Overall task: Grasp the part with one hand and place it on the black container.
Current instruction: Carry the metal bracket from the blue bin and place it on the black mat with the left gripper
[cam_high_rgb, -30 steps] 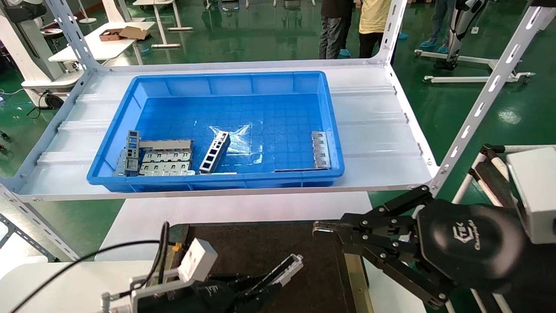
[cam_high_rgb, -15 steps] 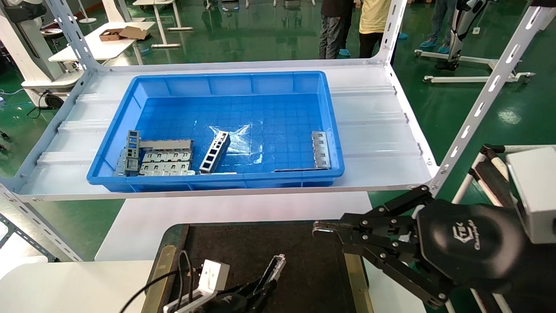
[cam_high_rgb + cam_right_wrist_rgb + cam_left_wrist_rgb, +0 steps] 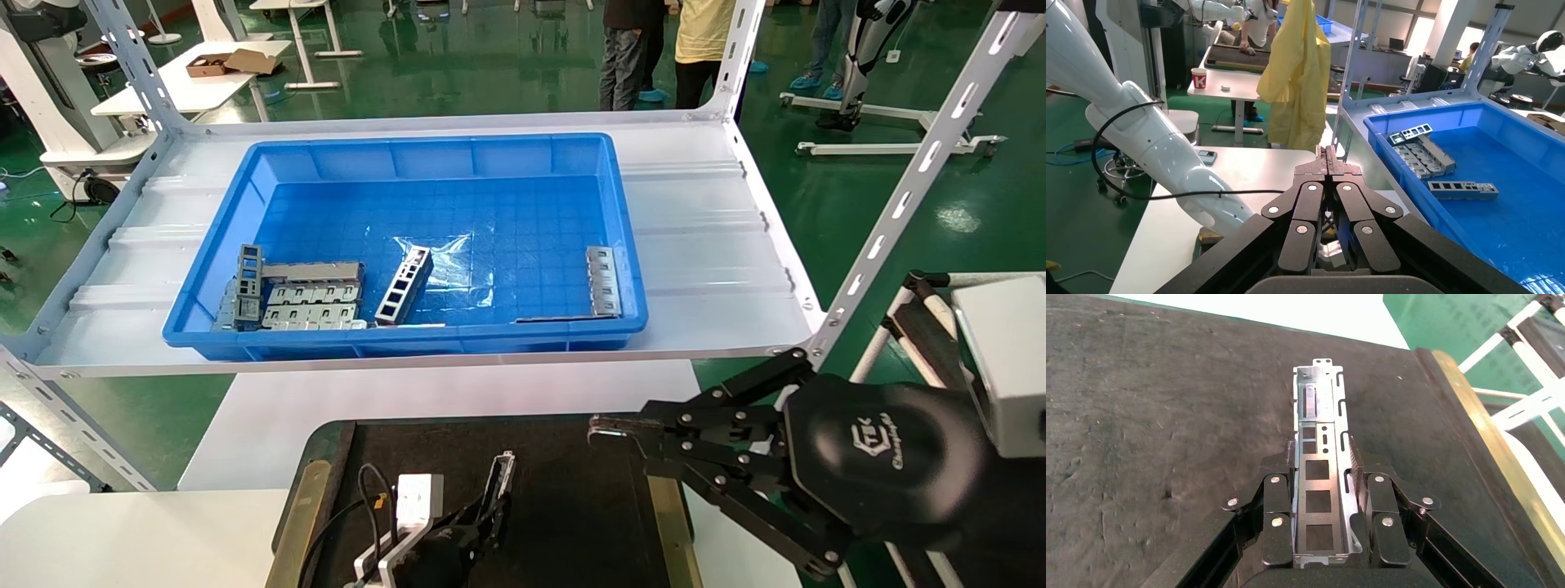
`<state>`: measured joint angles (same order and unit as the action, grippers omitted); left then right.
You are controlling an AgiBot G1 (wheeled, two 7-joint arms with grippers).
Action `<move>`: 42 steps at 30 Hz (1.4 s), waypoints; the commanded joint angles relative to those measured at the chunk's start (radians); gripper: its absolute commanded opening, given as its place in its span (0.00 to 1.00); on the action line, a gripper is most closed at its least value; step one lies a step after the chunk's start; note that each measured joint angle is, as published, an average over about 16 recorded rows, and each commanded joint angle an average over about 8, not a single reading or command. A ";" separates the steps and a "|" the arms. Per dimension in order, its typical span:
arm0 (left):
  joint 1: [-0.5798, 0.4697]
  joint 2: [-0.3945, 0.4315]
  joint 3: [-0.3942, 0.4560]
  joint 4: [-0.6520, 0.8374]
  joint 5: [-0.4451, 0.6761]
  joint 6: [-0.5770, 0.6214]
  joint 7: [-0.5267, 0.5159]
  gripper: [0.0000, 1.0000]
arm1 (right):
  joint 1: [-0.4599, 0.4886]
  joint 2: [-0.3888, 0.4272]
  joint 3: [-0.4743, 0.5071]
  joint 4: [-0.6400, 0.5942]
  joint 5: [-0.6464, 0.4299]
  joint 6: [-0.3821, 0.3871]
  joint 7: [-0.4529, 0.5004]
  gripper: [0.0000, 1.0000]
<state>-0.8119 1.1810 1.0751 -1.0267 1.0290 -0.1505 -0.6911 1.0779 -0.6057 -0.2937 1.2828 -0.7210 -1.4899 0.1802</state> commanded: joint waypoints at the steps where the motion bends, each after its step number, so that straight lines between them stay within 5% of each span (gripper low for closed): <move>1: -0.011 0.019 0.015 0.022 -0.020 -0.027 0.003 0.00 | 0.000 0.000 0.000 0.000 0.000 0.000 0.000 0.00; 14: -0.067 0.082 0.091 0.095 -0.171 -0.107 0.048 0.03 | 0.000 0.000 -0.001 0.000 0.001 0.000 0.000 0.04; 16: -0.070 0.082 0.101 0.093 -0.191 -0.114 0.055 0.18 | 0.000 0.000 -0.001 0.000 0.001 0.000 0.000 0.29; 22: -0.079 0.078 0.132 0.083 -0.246 -0.132 0.077 0.90 | 0.000 0.001 -0.001 0.000 0.001 0.001 -0.001 1.00; 24: -0.083 0.076 0.142 0.078 -0.264 -0.138 0.084 1.00 | 0.000 0.001 -0.001 0.000 0.001 0.001 -0.001 1.00; 42: -0.103 0.040 0.206 -0.021 -0.374 -0.210 0.146 1.00 | 0.001 0.001 -0.002 0.000 0.002 0.001 -0.001 1.00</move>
<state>-0.9140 1.2185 1.2804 -1.0506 0.6568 -0.3588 -0.5458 1.0785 -0.6047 -0.2961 1.2828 -0.7193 -1.4888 0.1790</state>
